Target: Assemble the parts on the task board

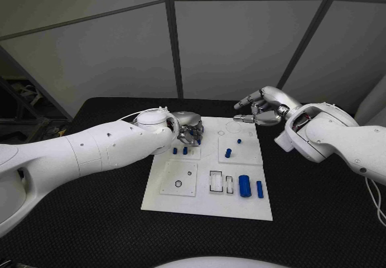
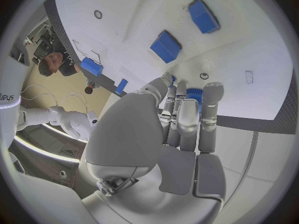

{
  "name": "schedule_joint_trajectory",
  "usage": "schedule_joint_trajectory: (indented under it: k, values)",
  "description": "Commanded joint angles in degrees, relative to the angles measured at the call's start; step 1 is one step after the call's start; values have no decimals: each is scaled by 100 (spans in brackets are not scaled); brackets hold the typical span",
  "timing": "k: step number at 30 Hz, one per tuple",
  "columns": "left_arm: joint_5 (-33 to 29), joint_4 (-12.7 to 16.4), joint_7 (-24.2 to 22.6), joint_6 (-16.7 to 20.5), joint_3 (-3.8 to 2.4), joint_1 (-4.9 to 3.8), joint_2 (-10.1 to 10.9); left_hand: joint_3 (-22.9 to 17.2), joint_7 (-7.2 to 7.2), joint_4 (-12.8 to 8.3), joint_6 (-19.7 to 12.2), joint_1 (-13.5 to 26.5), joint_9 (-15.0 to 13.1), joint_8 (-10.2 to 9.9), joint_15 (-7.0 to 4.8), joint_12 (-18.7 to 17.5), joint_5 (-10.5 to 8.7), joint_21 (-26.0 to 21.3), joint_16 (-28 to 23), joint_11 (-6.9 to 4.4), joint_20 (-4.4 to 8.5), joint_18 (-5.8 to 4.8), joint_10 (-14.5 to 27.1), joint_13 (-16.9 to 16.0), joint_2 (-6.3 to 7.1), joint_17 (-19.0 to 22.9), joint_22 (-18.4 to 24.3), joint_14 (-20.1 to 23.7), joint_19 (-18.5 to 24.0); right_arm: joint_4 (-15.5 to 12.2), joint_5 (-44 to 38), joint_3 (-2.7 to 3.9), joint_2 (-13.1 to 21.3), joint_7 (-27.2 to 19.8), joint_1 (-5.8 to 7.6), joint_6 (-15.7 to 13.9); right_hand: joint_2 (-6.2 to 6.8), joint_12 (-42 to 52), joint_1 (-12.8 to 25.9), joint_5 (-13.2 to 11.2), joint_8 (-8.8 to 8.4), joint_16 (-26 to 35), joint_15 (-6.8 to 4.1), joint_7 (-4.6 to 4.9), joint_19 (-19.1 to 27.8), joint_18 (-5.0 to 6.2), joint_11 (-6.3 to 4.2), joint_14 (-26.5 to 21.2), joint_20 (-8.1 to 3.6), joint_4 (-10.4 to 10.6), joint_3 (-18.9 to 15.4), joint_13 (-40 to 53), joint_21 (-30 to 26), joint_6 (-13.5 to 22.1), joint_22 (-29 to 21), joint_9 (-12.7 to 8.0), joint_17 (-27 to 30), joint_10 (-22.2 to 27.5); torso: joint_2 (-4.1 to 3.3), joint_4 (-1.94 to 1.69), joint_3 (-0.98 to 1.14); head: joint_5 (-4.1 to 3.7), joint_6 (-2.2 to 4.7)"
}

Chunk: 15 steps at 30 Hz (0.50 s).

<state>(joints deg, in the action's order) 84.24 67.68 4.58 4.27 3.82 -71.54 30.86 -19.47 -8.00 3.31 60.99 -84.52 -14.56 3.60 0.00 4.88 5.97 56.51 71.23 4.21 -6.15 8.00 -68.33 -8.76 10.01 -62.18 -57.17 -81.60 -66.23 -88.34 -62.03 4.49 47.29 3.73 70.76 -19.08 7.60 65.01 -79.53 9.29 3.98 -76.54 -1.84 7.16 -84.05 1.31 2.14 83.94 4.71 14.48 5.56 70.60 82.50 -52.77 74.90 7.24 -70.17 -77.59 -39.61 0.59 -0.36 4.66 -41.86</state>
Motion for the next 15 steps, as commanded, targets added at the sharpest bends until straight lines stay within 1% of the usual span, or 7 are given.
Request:
schedule_joint_trajectory:
  k: [1, 4, 8, 15]
  values:
    - [37, 4, 28, -145, 8, 16, -6, -29, -21, -2, -73, 67, 43, -15, 23, -4, 10, 15, 27, 50, -16, 55, 19, 28, 59, 21, -8, -35, -17, -7, -3, 3, -8, -38, 12, -24, -8, -5, -18, 19, -16, 37, -35, -12, -49, 104, 0, 171, -52, 13, 6, -7, -24, -40, 648, -9, -2, -1, -1, -3, 1, 1, 0]
    - [34, 9, 20, -170, 8, 19, -12, -28, -38, -12, -165, 100, 104, -17, 38, -22, 15, 6, 21, 68, -29, 58, 47, 63, 106, 49, -11, -24, 8, -7, -3, 3, -9, -36, 12, -20, -8, -5, -18, 19, -16, 37, -35, -12, -49, 104, 0, 171, -52, 13, 6, -7, -24, -40, 648, -9, -2, -1, -3, 3, 1, 2, -2]
    - [30, 12, 12, -185, 8, 21, -16, -31, -42, -15, -185, 107, 122, -15, 41, -26, 18, 12, 25, 72, -33, 57, 51, 73, 112, 50, -21, -24, 9, -8, -3, 3, -8, -33, 12, -17, -8, -5, -18, 19, -16, 37, -35, -12, -49, 104, 0, 171, -52, 13, 6, -7, -24, -40, 648, -9, -2, -1, 1, 3, -1, 1, 2]
    - [-7, 11, -18, -199, 7, 25, -28, -125, -33, -43, -138, 81, 178, 18, 36, -9, 42, 66, 77, 61, -40, 54, 10, 116, 35, 16, -88, -46, -6, -9, -3, 3, -8, -29, 12, -9, -10, 5, -20, 22, -15, 41, -35, -12, -51, 104, 0, 170, -52, 14, 8, 0, -23, -43, 649, -9, 2, -6, -1, -2, 1, -4, 1]
